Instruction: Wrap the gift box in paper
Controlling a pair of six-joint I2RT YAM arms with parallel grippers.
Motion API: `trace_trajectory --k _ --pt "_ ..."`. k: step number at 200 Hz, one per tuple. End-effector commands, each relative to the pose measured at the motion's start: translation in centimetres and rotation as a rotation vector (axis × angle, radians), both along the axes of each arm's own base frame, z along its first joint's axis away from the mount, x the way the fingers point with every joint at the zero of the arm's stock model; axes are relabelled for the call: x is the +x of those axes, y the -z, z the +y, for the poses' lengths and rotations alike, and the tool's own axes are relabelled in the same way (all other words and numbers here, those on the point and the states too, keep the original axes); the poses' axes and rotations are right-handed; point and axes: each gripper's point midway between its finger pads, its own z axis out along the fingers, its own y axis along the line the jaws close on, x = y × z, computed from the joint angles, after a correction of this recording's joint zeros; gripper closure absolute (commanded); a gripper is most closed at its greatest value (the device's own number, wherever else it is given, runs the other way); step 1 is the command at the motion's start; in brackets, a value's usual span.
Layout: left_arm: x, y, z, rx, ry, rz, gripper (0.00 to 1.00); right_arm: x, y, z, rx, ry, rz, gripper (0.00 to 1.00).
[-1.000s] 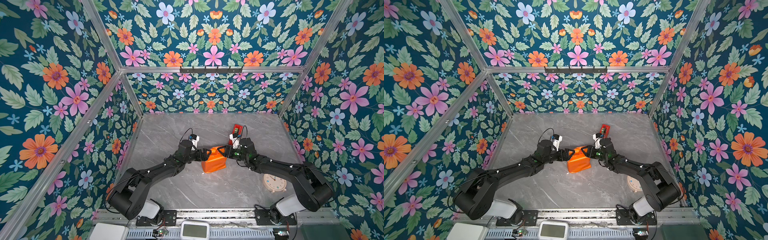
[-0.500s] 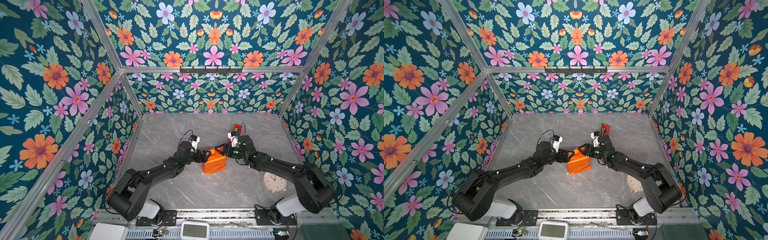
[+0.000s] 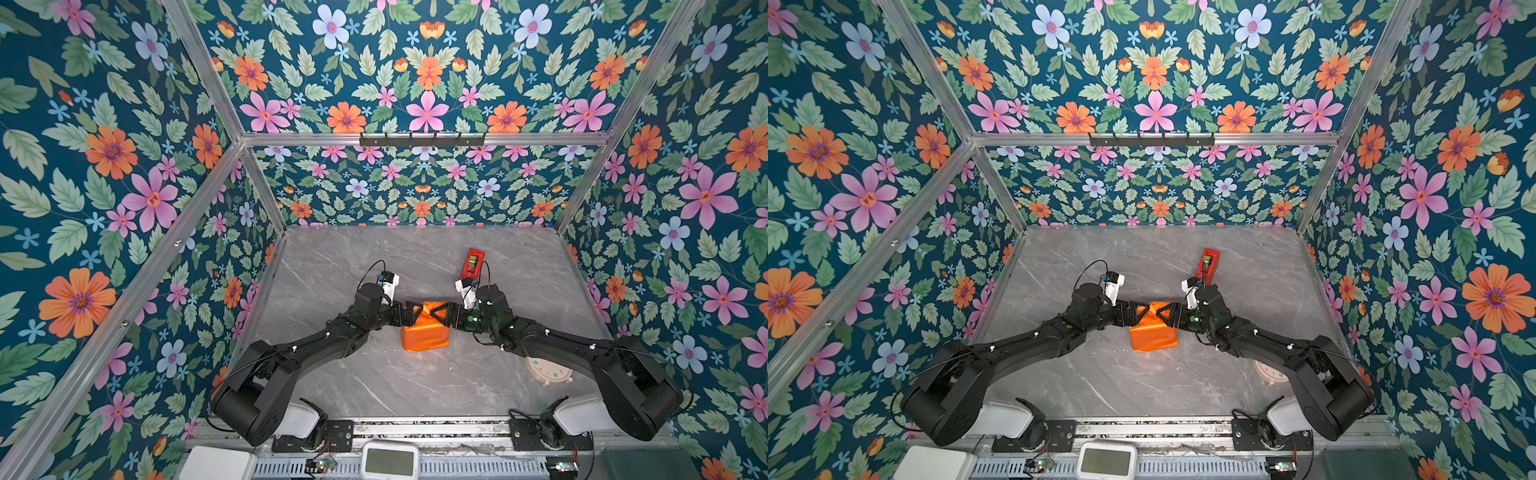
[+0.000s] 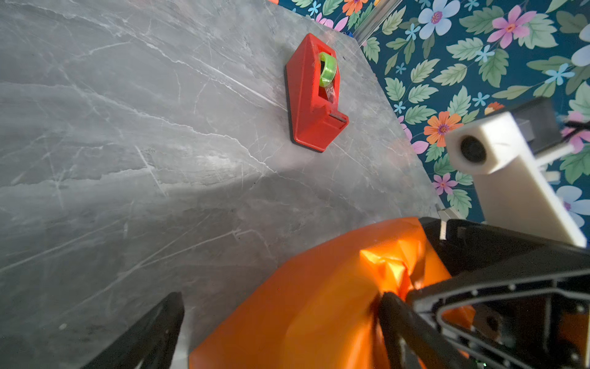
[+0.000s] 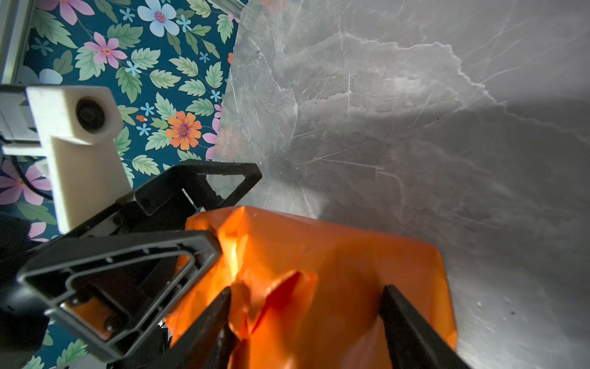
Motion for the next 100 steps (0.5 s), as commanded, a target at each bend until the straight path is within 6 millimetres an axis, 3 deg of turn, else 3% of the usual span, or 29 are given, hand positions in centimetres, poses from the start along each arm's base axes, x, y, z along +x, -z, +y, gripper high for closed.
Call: trace_trajectory --k 1,67,100 --pt "-0.8 -1.1 -0.7 -0.075 0.030 0.031 0.02 -2.0 3.3 -1.3 -0.103 -0.003 0.110 0.30" --pt "-4.7 1.2 -0.5 -0.039 0.141 0.136 0.00 -1.9 3.8 -1.5 -0.122 0.018 0.098 0.30" --pt "-5.7 3.7 0.7 0.060 0.148 0.167 0.00 -1.3 2.3 -1.2 -0.113 0.017 0.061 0.30"
